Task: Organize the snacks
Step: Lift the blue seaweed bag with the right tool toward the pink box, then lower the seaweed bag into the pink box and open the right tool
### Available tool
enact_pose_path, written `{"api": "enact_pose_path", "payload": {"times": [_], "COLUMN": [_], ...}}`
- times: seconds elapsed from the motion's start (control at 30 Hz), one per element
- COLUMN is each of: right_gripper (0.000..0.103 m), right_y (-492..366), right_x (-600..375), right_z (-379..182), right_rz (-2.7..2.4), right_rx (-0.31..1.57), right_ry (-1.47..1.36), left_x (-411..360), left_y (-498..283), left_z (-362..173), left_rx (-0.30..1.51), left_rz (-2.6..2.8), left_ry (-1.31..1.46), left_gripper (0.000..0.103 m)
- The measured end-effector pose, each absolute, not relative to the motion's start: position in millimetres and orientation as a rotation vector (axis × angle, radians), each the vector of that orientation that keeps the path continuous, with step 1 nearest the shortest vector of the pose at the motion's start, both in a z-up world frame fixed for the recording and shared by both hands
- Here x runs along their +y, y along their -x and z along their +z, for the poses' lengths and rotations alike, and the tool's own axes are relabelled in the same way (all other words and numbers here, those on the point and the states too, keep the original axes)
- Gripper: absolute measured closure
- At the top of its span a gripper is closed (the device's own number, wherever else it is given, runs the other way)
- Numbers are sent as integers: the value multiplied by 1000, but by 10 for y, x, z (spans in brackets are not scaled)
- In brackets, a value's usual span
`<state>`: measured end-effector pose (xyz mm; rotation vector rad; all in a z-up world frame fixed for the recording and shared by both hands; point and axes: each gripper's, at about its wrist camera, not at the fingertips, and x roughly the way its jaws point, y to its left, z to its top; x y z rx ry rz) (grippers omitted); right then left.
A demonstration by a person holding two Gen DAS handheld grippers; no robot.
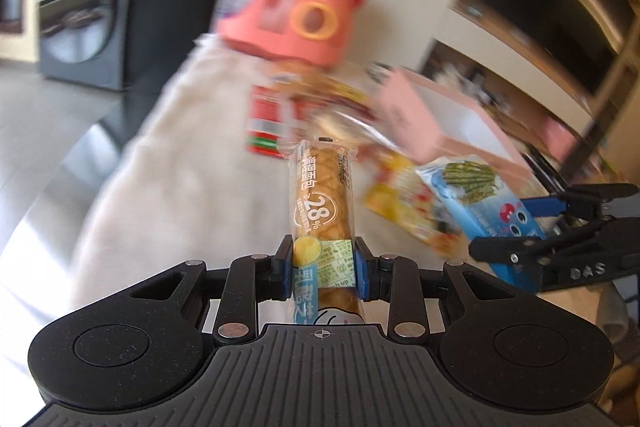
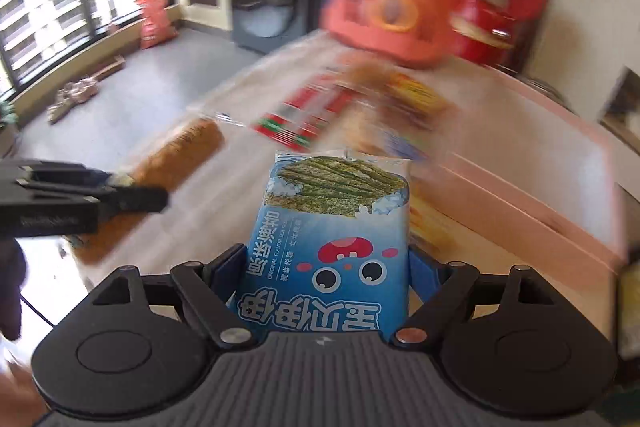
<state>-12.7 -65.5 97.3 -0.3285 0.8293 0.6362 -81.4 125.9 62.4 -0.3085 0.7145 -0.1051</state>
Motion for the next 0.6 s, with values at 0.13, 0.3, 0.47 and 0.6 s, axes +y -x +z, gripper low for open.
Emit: {"api": "enact_pose_path", "payload": {"times": [0.13, 0.3, 0.47, 0.6], "right_gripper": [19, 19, 19, 18], "right_y": [110, 43, 34, -135], "right_x": [-1214, -1704, -1981, -2156], "right_z": [871, 735, 845, 1309], "right_rz": [487, 413, 400, 381], "right_rx": [819, 835, 778, 652], "right_ry": [319, 233, 156, 86], "left_x": [879, 463, 230, 106], "left_y": [672, 472, 201, -296], "left_z": [593, 543, 823, 1271], "left_rx": [769, 814, 769, 637], "left_rz": [-220, -326, -411, -421], "left_ry": [284, 240, 249, 214], "left_gripper": [70, 70, 70, 70]}}
